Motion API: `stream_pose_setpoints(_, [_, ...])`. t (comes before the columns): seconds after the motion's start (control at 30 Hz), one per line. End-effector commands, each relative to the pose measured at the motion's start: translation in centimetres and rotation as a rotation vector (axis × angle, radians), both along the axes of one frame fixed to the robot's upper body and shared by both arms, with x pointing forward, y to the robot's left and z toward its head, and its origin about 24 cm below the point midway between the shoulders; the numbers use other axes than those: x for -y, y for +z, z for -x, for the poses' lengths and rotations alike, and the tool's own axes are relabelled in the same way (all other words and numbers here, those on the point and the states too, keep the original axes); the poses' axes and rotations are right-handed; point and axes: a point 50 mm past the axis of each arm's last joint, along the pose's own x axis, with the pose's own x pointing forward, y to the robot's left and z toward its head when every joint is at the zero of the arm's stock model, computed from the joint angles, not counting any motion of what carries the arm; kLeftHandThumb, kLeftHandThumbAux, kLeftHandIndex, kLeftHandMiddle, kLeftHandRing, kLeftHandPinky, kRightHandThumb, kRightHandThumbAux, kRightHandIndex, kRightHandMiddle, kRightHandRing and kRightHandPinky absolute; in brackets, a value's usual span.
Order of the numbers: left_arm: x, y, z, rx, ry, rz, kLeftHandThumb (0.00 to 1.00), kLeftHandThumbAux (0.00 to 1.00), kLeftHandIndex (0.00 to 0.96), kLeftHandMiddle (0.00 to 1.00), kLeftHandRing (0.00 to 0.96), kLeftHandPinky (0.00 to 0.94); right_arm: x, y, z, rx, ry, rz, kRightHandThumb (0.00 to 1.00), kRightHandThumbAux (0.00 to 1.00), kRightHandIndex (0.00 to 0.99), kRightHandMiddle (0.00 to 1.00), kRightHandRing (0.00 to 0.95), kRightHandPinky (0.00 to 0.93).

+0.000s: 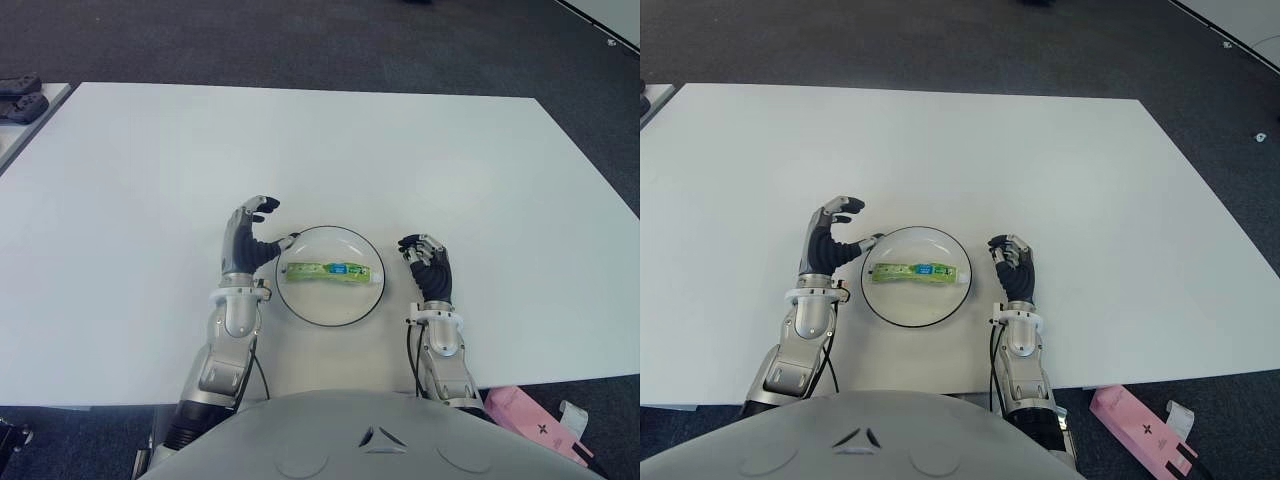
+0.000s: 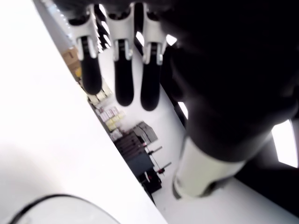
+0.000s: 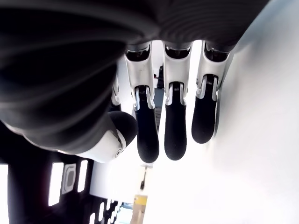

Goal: Put the toothpaste on the table into the plate.

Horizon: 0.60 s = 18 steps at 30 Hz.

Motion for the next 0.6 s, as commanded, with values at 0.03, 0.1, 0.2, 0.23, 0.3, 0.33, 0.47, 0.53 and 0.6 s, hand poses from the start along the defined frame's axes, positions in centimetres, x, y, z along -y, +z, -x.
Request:
stream_pose_setpoints(0.03, [-1.0, -1.0, 0.2, -0.023, 0.027, 0.052, 0.0, 0.954, 0.41, 0.381, 0.376, 0.41, 0.0, -0.5, 0.1, -0.032, -0.005, 0.002, 0.696, 0.736, 0.421, 0.461, 0.436, 0.415])
stream_pose_setpoints(0.1, [-2.2, -1.6, 0.2, -0.03, 0.018, 0.074, 0.0, 0.975, 0.439, 0.396, 0.41, 0.438, -0.1, -0.5, 0.1, -0.032, -0.002, 0.005, 0.696, 0.736, 0.421, 0.464, 0.439, 0.415])
stream_pose_setpoints(0.2, [-2.9, -2.1, 0.2, -0.014, -0.016, 0.118, 0.0, 0.985, 0.465, 0.418, 0.442, 0.458, -0.1, -0.4, 0.1, -0.032, -0.002, 0.006, 0.696, 0.737, 0.421, 0.465, 0.442, 0.421])
stream_pose_setpoints(0.23, [-3.1, -2.3, 0.2, -0.009, -0.025, 0.13, 0.0, 0.98, 0.469, 0.428, 0.45, 0.462, -0.1, -0.4, 0.1, -0.033, -0.003, 0.006, 0.695, 0.737, 0.421, 0.465, 0.441, 0.42])
stream_pose_setpoints(0.3, [-3.5, -2.7, 0.2, -0.004, -0.042, 0.159, 0.0, 0.968, 0.468, 0.439, 0.457, 0.464, -0.1, -0.4, 0.1, -0.035, -0.003, 0.007, 0.695, 0.737, 0.421, 0.464, 0.44, 0.419])
stream_pose_setpoints(0.33, [-3.6, -2.8, 0.2, -0.006, -0.049, 0.18, 0.0, 0.962, 0.466, 0.444, 0.46, 0.465, -0.1, -0.4, 0.1, -0.035, -0.004, 0.008, 0.695, 0.737, 0.421, 0.464, 0.439, 0.419])
stream_pose_setpoints(0.47, [-3.7, -3.0, 0.2, -0.013, -0.065, 0.249, 0.0, 0.949, 0.456, 0.449, 0.461, 0.468, -0.1, -0.4, 0.1, -0.035, -0.009, 0.009, 0.696, 0.737, 0.421, 0.462, 0.437, 0.415])
stream_pose_setpoints(0.53, [-3.9, -3.2, 0.2, -0.019, -0.071, 0.289, 0.0, 0.955, 0.451, 0.449, 0.46, 0.464, -0.2, -0.4, 0.1, -0.032, -0.01, 0.009, 0.696, 0.737, 0.421, 0.464, 0.44, 0.425])
stream_pose_setpoints(0.6, [-4.1, -3.3, 0.3, -0.024, -0.076, 0.326, 0.0, 0.958, 0.448, 0.449, 0.459, 0.46, -0.2, -0.3, 0.0, -0.025, -0.009, 0.007, 0.696, 0.737, 0.421, 0.466, 0.444, 0.435])
